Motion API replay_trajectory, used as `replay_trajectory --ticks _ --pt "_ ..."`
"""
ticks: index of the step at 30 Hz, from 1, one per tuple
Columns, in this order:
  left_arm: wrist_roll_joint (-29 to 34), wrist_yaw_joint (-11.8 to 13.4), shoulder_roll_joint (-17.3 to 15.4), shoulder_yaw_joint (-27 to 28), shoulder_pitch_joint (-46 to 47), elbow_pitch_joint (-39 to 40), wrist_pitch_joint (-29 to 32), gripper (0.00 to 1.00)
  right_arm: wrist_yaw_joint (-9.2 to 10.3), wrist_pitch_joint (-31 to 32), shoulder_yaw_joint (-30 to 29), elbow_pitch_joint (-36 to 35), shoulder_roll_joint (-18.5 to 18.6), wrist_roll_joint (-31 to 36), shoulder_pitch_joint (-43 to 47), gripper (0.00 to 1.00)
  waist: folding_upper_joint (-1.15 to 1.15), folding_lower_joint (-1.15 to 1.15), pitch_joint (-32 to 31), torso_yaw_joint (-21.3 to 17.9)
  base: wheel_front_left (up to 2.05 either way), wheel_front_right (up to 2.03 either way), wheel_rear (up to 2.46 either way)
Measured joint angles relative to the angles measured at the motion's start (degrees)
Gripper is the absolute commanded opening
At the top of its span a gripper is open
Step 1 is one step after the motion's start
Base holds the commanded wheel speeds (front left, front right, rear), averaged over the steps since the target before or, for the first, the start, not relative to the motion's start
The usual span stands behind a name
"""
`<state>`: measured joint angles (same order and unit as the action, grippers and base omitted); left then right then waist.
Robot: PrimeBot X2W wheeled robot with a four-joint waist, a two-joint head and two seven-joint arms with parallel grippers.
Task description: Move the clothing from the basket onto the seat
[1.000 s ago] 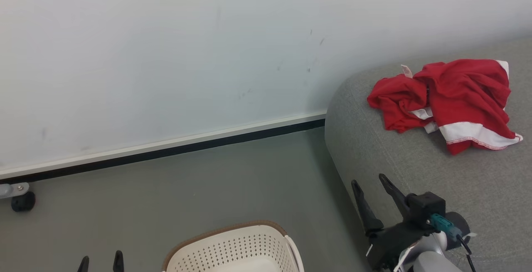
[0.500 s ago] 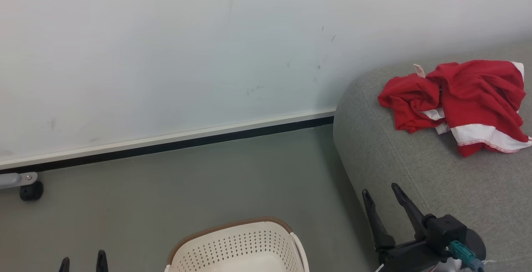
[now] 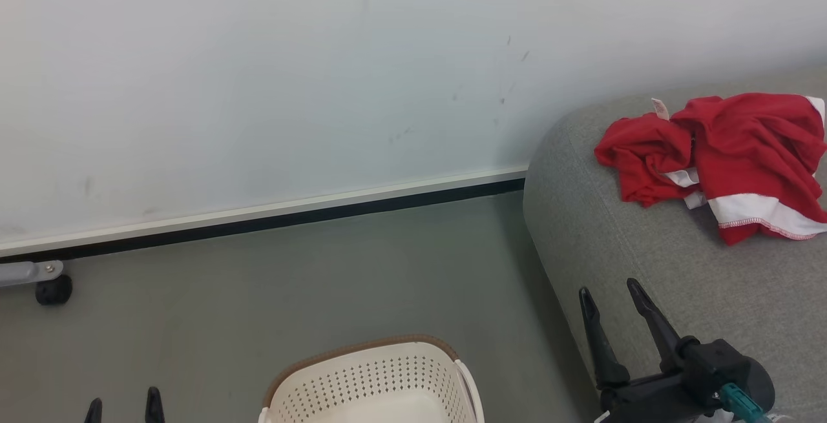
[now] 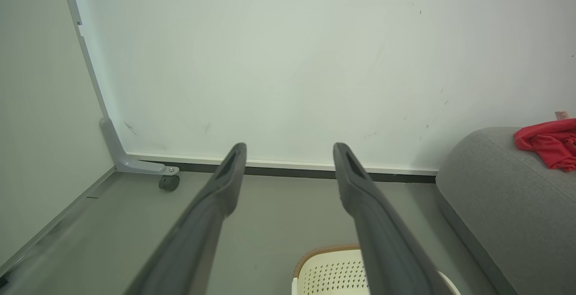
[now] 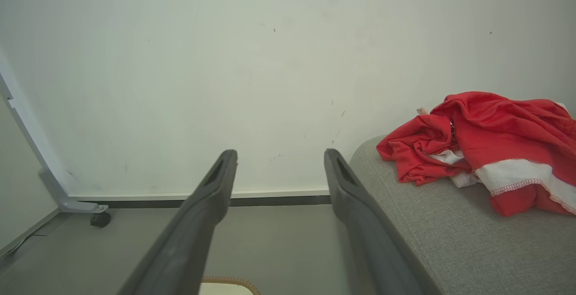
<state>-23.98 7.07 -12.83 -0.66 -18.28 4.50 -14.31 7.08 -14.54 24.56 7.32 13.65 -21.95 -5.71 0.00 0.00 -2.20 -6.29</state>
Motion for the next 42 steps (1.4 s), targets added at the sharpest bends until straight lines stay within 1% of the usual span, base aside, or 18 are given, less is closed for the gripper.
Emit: replay_trajectory --ticks 12,26,27,32,36,42 --pt "0.93 0.04 0.45 0.46 -1.04 1.07 0.00 1.00 0.05 0.00 -1.43 -1.69 -0.64 1.07 1.83 1.00 0.00 0.00 -0.19 0.59 0.00 0.00 0.00" --pt "2.23 0.04 1.46 1.20 -1.05 1.77 0.00 1.00 0.05 0.00 -2.82 -2.78 -1.38 2.10 2.00 1.00 0.00 0.00 0.07 0.88 0.00 0.00 0.00" --pt "2.30 0.03 1.56 1.21 -1.04 1.66 0.01 0.00 0.04 0.02 -2.85 -2.66 -1.43 2.33 2.05 0.00 0.00 0.00 0.09 0.91 0.00 0.00 0.00" --pt "2.25 -0.03 3.32 0.45 -1.02 -1.51 0.21 0.00 -0.03 0.43 -2.22 0.62 -2.31 2.27 4.58 0.00 0.00 0.00 0.11 0.92 0.00 0.00 0.00" --pt "1.38 -0.55 3.54 0.53 -0.95 -1.96 0.73 0.00 -0.18 0.90 -3.07 0.66 -2.50 0.92 4.68 0.00 0.00 0.00 0.17 0.99 0.00 0.00 0.00" --pt "-2.99 -1.10 3.83 0.74 -0.48 -2.83 2.21 0.00 -1.07 2.20 -5.03 1.03 -3.04 -3.32 4.66 0.00 0.00 0.00 0.34 1.41 0.00 0.00 0.00"
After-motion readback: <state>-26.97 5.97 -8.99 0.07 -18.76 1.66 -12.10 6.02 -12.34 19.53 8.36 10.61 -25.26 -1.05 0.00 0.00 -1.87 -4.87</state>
